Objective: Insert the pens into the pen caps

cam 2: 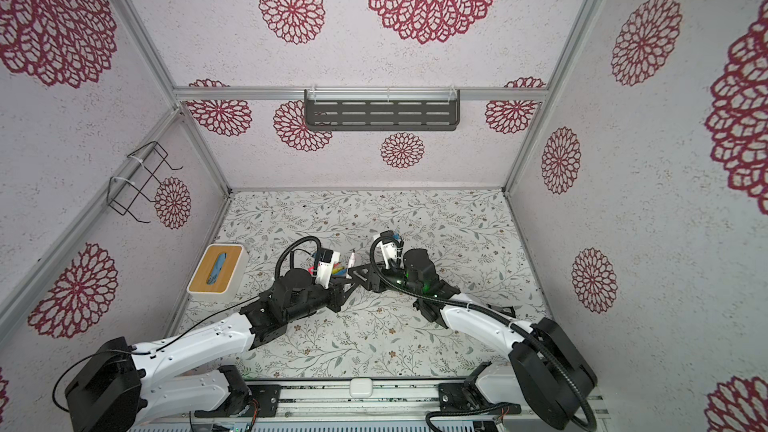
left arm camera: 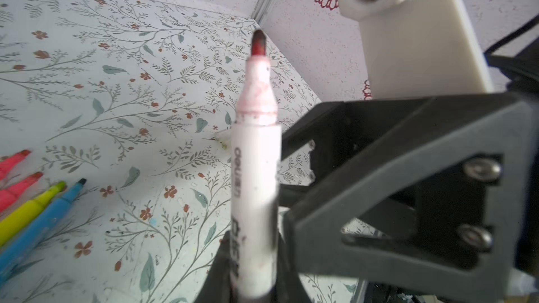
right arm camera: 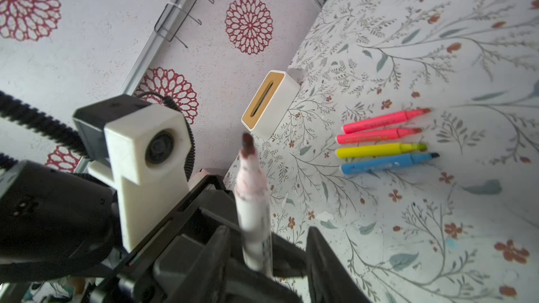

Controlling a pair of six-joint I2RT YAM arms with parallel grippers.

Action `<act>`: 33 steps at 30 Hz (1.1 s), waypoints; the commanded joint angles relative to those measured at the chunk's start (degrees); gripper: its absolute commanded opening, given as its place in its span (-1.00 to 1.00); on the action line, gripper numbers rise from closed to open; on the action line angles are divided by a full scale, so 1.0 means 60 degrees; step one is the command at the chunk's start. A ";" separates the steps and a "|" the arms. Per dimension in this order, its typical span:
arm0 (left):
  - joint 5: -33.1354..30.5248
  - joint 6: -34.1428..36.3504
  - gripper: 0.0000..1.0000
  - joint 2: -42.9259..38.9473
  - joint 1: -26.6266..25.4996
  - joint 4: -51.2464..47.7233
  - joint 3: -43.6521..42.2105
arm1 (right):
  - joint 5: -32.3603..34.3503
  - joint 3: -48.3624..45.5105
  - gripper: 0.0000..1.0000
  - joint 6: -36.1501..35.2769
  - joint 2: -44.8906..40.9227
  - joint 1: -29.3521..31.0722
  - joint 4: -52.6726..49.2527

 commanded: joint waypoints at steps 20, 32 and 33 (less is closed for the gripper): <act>-0.3585 -0.0005 -1.00 -0.2371 0.0023 -0.2308 -0.0673 | 0.5919 0.2048 0.11 0.0571 -0.1243 -0.2253 -0.9292; -0.3505 -0.0120 -1.00 -0.2194 -0.0021 -0.2312 -0.0763 | 0.5914 0.2165 0.10 0.0820 0.0073 -0.2452 -0.9285; -0.3498 -0.0136 -1.00 -0.2194 -0.0020 -0.2277 -0.0785 | 0.5914 0.2221 0.10 0.0893 0.0208 -0.2443 -0.9330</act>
